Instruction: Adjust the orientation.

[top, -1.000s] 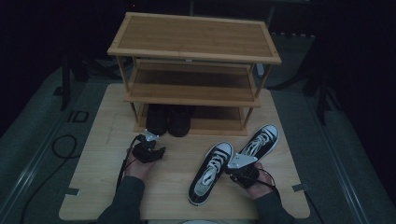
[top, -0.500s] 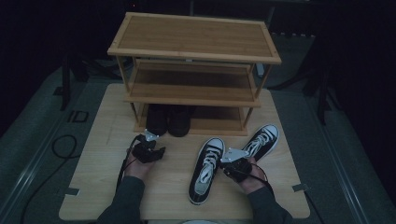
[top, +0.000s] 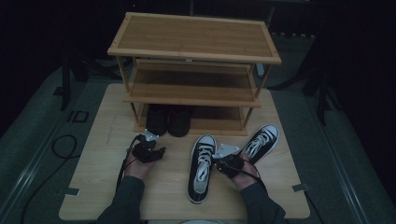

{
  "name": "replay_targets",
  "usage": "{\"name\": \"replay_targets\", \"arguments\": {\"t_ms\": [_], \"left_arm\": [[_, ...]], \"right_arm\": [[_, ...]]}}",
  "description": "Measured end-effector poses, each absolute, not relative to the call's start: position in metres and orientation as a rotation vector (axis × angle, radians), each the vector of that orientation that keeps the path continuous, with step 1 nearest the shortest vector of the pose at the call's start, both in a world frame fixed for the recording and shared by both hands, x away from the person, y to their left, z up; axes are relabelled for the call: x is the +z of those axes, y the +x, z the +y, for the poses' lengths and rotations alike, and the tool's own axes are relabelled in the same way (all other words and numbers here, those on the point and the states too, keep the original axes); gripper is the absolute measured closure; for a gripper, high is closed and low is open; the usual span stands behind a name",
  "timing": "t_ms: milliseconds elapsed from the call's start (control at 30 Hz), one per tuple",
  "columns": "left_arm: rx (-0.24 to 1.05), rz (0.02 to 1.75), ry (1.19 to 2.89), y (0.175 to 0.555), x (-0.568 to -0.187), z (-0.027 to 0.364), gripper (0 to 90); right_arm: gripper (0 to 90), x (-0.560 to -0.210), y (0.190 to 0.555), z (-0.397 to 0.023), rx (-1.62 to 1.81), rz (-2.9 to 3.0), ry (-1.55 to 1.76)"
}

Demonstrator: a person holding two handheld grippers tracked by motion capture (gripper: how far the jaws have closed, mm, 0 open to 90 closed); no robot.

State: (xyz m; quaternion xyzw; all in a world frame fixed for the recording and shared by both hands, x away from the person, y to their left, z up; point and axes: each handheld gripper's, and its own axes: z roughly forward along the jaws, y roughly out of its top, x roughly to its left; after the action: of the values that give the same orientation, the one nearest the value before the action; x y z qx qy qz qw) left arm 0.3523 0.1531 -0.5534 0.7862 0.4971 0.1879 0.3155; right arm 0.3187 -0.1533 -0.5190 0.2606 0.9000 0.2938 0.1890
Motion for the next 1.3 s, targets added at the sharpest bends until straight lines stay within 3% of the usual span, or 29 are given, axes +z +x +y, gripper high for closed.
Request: {"name": "replay_targets", "arguments": {"t_ms": [300, 467, 1300], "left_arm": [[0.496, 1.308, 2.072, 0.352, -0.553, 0.153, 52.1], [0.492, 1.308, 2.07, 0.352, -0.553, 0.154, 52.0], [0.494, 1.308, 2.071, 0.352, -0.553, 0.153, 51.0]], "right_arm": [[89.5, -0.519, 0.327, -0.143, 0.837, 2.544, 0.741], [84.7, -0.514, 0.327, -0.146, 0.866, 2.538, 0.772], [50.6, -0.467, 0.307, -0.147, 1.071, 2.579, 0.799]]}}
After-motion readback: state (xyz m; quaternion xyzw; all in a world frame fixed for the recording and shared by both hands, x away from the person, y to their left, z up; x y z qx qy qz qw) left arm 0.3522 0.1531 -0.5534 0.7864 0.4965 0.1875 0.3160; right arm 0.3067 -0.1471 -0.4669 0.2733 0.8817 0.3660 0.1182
